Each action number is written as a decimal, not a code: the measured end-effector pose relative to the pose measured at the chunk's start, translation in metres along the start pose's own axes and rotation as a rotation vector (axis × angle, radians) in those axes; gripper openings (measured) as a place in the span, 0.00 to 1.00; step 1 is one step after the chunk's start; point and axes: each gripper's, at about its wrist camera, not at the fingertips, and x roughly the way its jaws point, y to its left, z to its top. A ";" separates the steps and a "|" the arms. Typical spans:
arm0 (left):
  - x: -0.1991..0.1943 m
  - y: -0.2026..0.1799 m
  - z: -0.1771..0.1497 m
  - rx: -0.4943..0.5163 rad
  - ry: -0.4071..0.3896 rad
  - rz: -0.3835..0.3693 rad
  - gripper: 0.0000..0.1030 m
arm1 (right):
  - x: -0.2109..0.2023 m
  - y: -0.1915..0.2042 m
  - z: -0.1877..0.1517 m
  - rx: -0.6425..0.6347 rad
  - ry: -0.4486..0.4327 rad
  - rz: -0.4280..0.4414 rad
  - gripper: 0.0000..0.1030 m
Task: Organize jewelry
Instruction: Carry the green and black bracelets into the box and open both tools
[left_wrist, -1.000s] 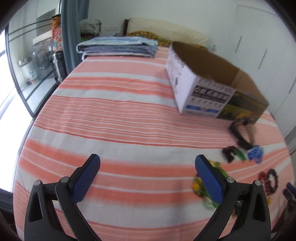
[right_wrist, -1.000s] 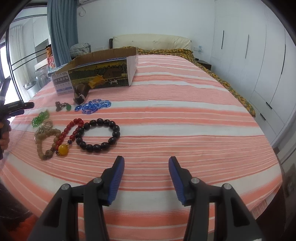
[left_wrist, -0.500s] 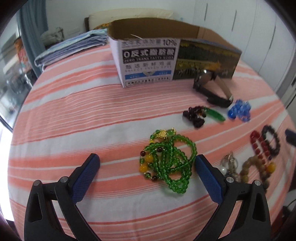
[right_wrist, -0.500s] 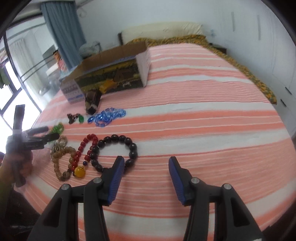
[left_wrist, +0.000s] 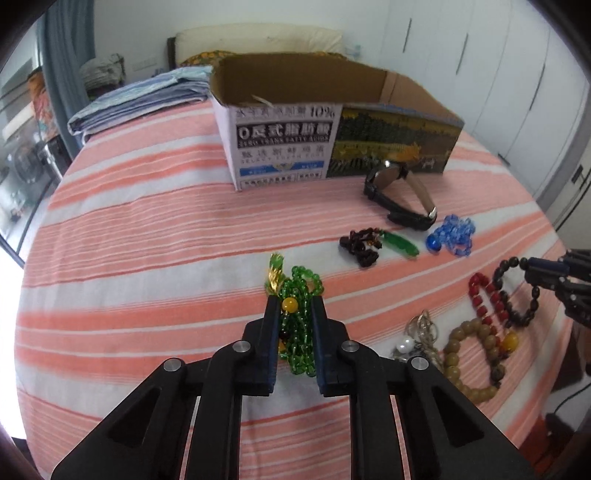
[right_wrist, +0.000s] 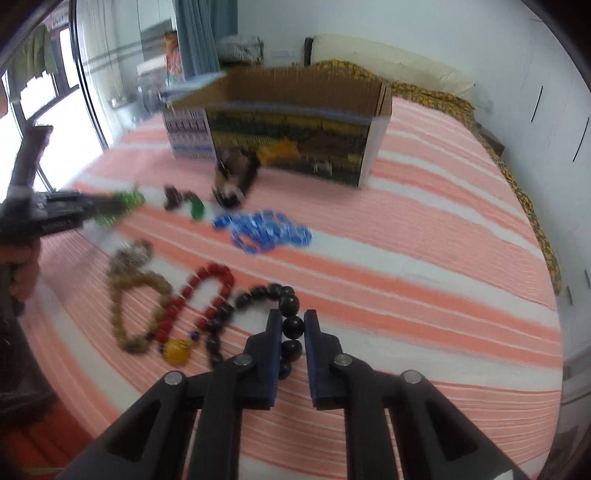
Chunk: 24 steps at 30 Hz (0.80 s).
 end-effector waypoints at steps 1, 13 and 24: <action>-0.007 0.000 0.001 -0.009 -0.013 -0.009 0.14 | -0.010 0.000 0.004 0.003 -0.022 0.005 0.12; -0.084 -0.009 0.068 0.010 -0.177 -0.060 0.14 | -0.069 -0.008 0.089 -0.034 -0.211 0.021 0.12; -0.054 -0.006 0.165 -0.017 -0.190 -0.087 0.14 | -0.026 0.003 0.207 -0.076 -0.296 0.083 0.12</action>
